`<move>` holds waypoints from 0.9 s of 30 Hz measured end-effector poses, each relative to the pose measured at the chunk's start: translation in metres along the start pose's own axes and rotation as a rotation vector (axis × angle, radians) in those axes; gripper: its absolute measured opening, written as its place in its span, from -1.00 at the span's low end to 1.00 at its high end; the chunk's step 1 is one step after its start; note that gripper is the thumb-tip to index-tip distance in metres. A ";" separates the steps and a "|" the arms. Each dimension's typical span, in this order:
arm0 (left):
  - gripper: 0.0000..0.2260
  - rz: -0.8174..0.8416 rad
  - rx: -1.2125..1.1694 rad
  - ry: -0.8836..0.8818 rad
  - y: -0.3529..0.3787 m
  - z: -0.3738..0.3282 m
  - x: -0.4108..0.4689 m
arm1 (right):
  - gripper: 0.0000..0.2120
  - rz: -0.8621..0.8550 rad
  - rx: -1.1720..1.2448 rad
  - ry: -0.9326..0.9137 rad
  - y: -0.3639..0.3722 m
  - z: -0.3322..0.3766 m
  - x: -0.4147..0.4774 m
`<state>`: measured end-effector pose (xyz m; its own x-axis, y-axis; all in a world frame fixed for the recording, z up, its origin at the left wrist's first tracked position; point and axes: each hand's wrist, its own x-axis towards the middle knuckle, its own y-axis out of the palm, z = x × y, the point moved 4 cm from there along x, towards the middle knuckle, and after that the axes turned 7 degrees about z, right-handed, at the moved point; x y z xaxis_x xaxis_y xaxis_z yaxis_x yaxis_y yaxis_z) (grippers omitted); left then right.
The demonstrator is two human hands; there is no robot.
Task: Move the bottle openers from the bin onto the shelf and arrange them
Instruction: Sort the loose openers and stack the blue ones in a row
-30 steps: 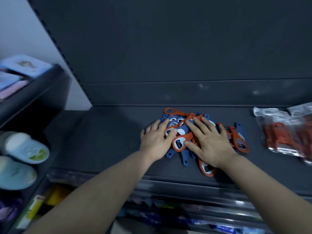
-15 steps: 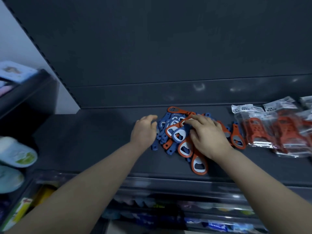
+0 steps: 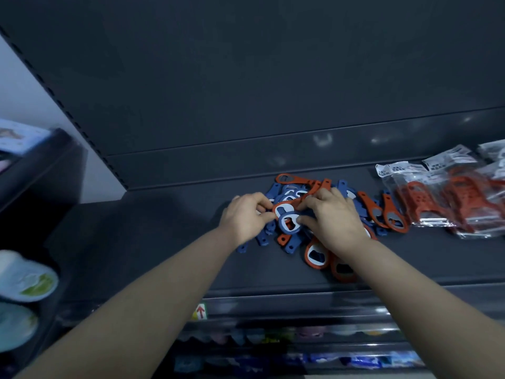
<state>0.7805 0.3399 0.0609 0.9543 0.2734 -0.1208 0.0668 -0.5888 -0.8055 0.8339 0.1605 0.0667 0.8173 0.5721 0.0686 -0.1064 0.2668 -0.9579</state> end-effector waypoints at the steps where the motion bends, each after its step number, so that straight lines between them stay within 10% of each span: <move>1: -0.94 0.008 0.011 -0.026 -0.006 0.006 0.002 | -0.69 -0.012 -0.001 0.009 0.001 0.003 0.000; 16: -0.71 0.042 0.462 0.121 -0.032 0.062 -0.015 | -0.76 -0.048 0.003 -0.013 0.006 0.048 0.013; 27: -0.61 -0.006 0.141 -0.160 -0.088 0.137 -0.021 | -0.77 0.092 0.093 -0.069 0.040 0.124 0.039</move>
<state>0.7145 0.4908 0.0549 0.8948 0.4004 -0.1974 0.0200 -0.4778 -0.8783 0.7914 0.2900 0.0658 0.7612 0.6485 0.0037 -0.2337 0.2796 -0.9312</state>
